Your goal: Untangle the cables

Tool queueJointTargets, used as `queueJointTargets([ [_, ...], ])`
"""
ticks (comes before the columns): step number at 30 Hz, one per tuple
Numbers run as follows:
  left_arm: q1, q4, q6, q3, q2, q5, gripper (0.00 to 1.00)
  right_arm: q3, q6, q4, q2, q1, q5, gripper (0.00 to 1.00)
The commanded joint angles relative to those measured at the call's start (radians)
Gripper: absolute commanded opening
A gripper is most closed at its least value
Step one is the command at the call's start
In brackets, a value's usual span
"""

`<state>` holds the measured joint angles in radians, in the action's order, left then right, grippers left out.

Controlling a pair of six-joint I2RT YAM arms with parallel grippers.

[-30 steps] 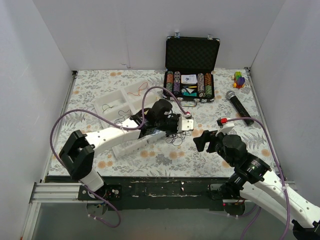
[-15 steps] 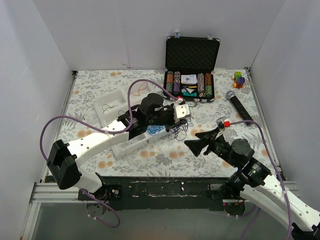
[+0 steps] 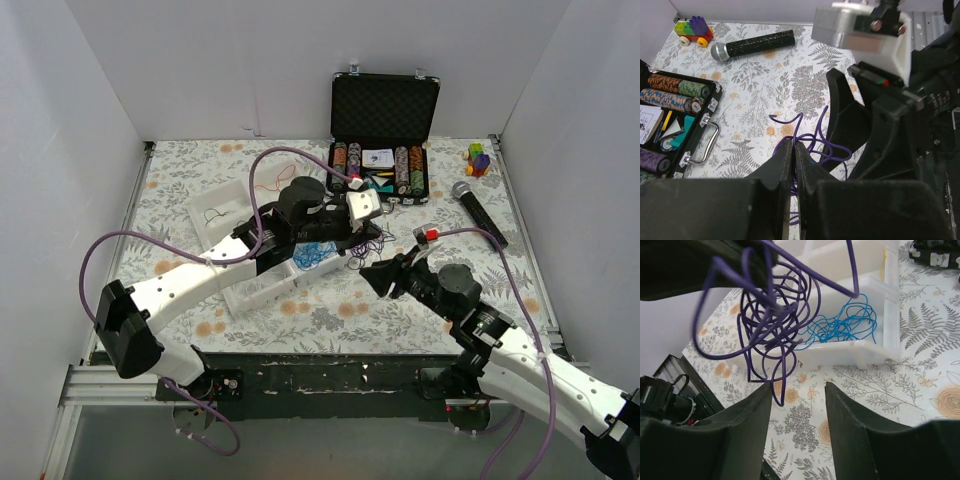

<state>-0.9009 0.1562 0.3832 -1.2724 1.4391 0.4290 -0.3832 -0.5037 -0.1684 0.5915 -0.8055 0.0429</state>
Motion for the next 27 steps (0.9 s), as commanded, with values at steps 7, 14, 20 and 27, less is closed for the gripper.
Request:
queueJointTargets([
  [7, -0.004, 0.019, 0.025, -0.002, -0.101, -0.004, 0.00, 0.007, -0.022, -0.109, -0.038, 0.000, 0.052, 0.01],
  [14, 0.000, 0.005, 0.014, 0.013, -0.134, -0.036, 0.00, 0.060, -0.048, 0.001, -0.140, 0.000, 0.118, 0.01],
  [20, 0.008, 0.055, -0.076, -0.097, -0.149, -0.104, 0.00, 0.108, -0.071, 0.165, -0.209, 0.000, 0.233, 0.01],
  [27, 0.019, 0.031, -0.243, -0.220, -0.209, -0.283, 0.00, 0.112, -0.156, 0.366, -0.158, -0.001, 0.388, 0.01],
])
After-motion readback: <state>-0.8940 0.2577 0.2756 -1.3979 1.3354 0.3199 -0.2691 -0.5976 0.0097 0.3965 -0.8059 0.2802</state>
